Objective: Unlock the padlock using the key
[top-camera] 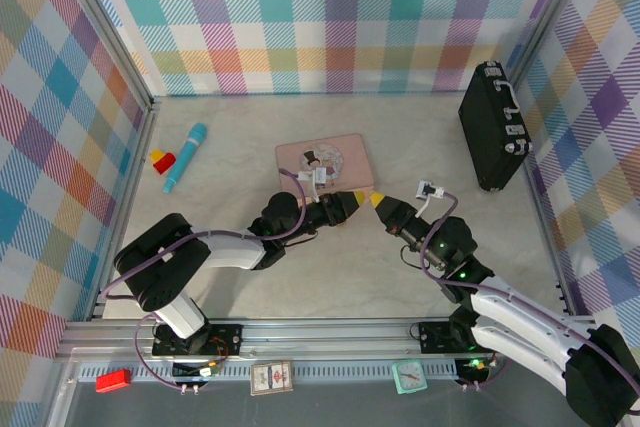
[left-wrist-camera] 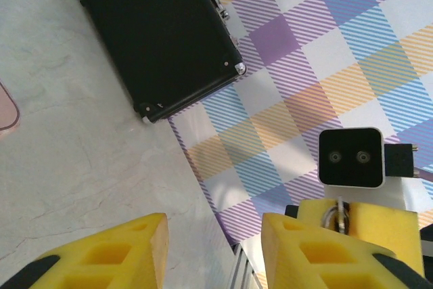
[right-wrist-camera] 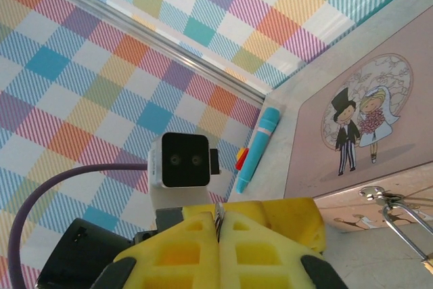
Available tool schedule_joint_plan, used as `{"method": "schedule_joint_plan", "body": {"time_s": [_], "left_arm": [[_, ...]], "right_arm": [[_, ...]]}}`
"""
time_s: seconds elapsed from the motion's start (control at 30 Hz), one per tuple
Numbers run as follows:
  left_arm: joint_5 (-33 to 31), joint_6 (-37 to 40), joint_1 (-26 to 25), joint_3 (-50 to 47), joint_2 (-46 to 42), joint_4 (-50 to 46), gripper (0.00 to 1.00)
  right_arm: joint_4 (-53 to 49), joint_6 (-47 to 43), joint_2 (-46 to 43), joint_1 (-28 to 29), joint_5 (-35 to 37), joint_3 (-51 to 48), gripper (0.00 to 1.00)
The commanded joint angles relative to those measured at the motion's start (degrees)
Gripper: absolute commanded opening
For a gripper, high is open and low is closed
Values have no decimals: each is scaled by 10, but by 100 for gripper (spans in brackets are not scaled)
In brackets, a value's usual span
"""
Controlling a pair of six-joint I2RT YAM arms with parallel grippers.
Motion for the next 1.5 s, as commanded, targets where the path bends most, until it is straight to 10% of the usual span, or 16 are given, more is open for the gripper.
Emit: {"method": "schedule_joint_plan", "body": {"time_s": [0.0,1.47], "left_arm": [[13,3,-12,3,-28,41,40],[36,0,-32,33,-28,23,13]], "right_arm": [[11,-12,-12,4,28,-5,0],[58,19,12,13,40,-5,0]]}}
